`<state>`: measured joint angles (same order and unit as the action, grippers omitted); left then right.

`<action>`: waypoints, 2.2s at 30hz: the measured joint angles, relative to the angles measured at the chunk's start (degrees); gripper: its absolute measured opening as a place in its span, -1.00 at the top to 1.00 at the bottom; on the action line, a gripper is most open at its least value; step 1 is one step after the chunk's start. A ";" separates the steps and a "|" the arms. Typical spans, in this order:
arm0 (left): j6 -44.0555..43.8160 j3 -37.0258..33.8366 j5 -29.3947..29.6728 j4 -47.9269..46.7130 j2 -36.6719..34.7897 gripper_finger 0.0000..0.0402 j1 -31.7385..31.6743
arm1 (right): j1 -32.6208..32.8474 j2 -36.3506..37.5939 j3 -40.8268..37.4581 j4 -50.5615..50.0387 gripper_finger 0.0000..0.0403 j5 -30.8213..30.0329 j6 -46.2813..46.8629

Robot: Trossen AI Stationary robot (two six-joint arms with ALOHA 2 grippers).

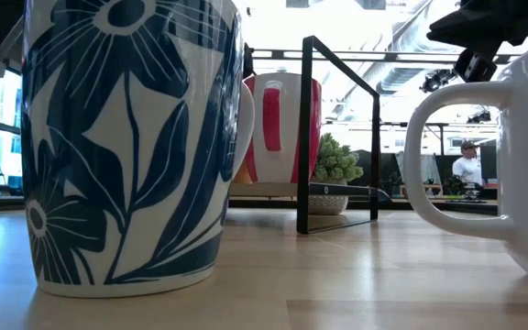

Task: Place coffee mugs
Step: Put the light green mug on the shelf

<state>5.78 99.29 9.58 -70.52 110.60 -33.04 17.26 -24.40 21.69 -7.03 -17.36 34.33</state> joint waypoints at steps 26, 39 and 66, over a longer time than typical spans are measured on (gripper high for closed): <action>3.47 -4.90 3.03 1.23 0.24 0.96 0.50 | 0.02 -0.02 0.00 1.93 0.92 2.42 -0.27; 4.96 -5.03 -1.50 2.96 0.23 0.96 0.59 | 0.02 -0.02 0.00 1.95 0.92 2.40 -1.34; 5.40 -5.03 -2.56 2.65 0.23 0.90 0.57 | 0.02 0.00 0.00 1.96 0.92 2.90 -1.32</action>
<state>11.19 94.26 7.02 -67.88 110.83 -32.47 17.28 -24.40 21.69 -5.06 -14.46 33.01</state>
